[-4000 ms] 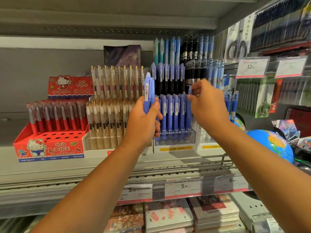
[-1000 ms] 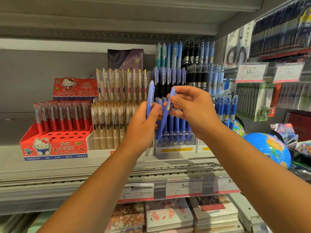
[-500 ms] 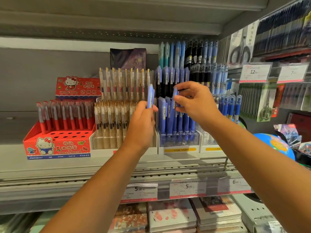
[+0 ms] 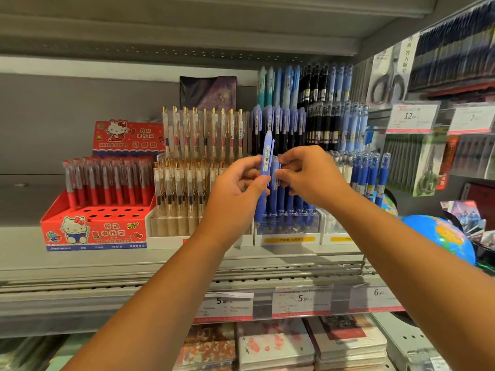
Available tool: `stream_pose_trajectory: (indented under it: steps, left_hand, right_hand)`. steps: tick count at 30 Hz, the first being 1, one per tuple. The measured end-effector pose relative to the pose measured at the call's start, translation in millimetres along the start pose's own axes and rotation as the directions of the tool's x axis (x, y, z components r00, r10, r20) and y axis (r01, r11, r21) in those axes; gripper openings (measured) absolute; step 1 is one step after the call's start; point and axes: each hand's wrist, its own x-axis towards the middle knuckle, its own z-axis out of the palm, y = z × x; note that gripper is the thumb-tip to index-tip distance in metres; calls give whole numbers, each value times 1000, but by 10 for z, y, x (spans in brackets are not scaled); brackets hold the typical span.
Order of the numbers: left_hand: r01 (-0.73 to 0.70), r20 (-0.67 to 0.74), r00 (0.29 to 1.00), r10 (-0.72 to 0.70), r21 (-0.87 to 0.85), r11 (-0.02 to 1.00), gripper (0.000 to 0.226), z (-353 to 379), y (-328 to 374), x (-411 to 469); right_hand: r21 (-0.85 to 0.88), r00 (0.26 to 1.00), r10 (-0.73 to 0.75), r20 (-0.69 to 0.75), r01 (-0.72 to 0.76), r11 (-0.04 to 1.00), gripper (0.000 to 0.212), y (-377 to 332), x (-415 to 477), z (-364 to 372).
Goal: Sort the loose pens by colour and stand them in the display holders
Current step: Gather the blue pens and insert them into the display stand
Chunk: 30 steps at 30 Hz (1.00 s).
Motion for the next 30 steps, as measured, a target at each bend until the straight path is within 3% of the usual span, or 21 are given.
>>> stream_pose_trajectory:
  steps: [3,5,7,9,10,14,18,22,25,30]
  left_hand:
    - [-8,-25,1000,9,26,1000,30,9,7,-6]
    - [-15,-44,999,18,57,998,29,11,6,-12]
    - [-30,-54,998,35,93,995,29,12,5,-13]
    - [-51,-46,997,57,122,991,29,22,7,-15]
    - [-63,-35,997,69,139,988,29,33,8,-17]
    - [-108,13,994,108,195,975,36,104,20,-53]
    - [-192,83,981,175,317,929,34,166,29,-79]
    - [-374,255,927,275,598,709,39,110,104,-16]
    - [-475,337,878,339,699,535,42,43,198,132]
    - [-419,402,908,120,886,197,74,12,173,432]
  right_hand:
    - [-110,998,-53,-16,51,993,29,-22,-43,-33]
    - [-86,993,-85,-81,78,993,24,-40,-86,-63]
    - [195,991,-33,-131,58,979,15,-106,-142,-108]
    - [496,996,25,-84,20,868,9,-192,-204,-162]
    - [555,998,25,-56,10,832,10,-218,-230,-186]
    - [493,998,-23,-62,51,868,20,-245,-338,-213]
    - [495,994,34,-100,21,869,18,-167,-400,-204]
    - [526,991,68,-119,5,851,19,-102,-408,-216]
    - [542,982,99,-163,5,840,18,-46,-356,-295]
    - [461,953,86,-290,60,885,16,13,-222,-306]
